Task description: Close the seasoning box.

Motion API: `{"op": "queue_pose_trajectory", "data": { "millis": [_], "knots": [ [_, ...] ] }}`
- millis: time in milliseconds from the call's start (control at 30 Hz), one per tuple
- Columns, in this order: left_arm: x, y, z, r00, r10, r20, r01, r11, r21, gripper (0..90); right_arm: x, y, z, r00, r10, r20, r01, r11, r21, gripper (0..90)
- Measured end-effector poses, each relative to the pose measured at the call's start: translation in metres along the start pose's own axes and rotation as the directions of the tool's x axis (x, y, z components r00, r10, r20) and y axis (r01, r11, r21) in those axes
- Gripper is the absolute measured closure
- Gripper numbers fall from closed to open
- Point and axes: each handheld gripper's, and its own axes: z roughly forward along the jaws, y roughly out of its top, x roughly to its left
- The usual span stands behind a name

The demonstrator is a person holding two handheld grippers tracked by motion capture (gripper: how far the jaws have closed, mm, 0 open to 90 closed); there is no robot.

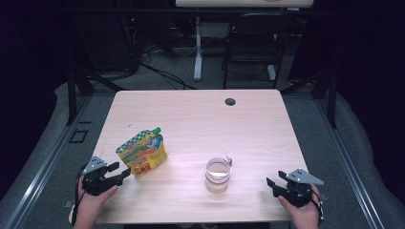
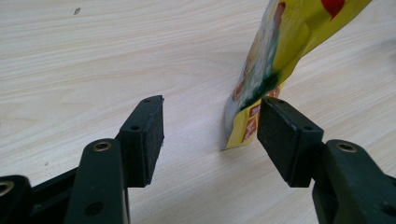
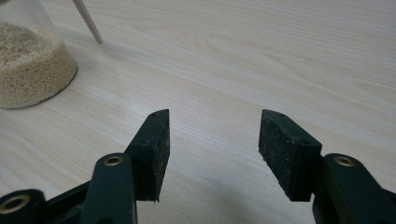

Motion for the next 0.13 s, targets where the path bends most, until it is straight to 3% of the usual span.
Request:
{"op": "queue_pose_trajectory", "data": {
  "millis": [133],
  "knots": [
    [0.0000,0.0005,0.0011,1.0000,0.003,0.000,-0.003,1.0000,0.003,41.6,-0.0027,-0.0016,0.0002,0.9999,0.014,-0.003,-0.014,1.000,0.000,43.2]
  ]
}}
